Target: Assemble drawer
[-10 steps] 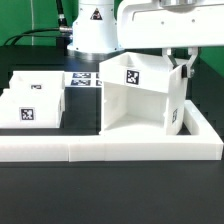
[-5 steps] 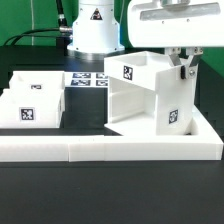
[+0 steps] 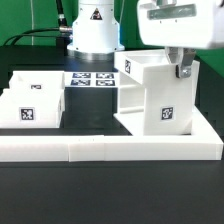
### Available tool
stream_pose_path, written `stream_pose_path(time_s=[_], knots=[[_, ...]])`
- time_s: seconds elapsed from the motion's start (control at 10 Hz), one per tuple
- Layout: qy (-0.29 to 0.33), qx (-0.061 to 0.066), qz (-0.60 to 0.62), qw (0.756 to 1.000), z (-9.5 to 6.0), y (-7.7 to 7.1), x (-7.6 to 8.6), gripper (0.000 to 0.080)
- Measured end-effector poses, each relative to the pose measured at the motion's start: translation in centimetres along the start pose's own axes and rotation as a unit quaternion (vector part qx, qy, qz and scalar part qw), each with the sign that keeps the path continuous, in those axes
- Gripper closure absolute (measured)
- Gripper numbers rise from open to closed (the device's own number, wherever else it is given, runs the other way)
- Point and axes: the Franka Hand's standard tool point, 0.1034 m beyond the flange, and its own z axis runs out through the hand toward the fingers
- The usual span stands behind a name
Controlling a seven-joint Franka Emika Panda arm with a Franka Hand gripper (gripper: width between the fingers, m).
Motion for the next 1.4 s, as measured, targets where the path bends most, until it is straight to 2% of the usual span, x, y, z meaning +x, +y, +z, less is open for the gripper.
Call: stream_pose_path(time_s=[0.2,0.6,0.8,1.1,1.2,1.3,1.4], knots=[[-0.009,0.005,0.055,0.998,0.1,-0.8,0.1,0.0754],[-0.013,-0.003,0.049,0.999,0.5,-3.3,0.4,0.0754],[-0.014,-0.001,0.050,0.999,0.7,-4.6,0.4,0.0754],[-0.014,-0.001,0.048,0.999,0.7,-5.0,0.4,0.0754],[-0.014,-0.001,0.045,0.999,0.7,-5.0,0.3,0.0673],[-0.014,0.001,0.043,0.999,0.6,-5.0,0.3,0.0539],[-0.014,0.003,0.041,0.999,0.6,-5.1,0.3,0.0539]])
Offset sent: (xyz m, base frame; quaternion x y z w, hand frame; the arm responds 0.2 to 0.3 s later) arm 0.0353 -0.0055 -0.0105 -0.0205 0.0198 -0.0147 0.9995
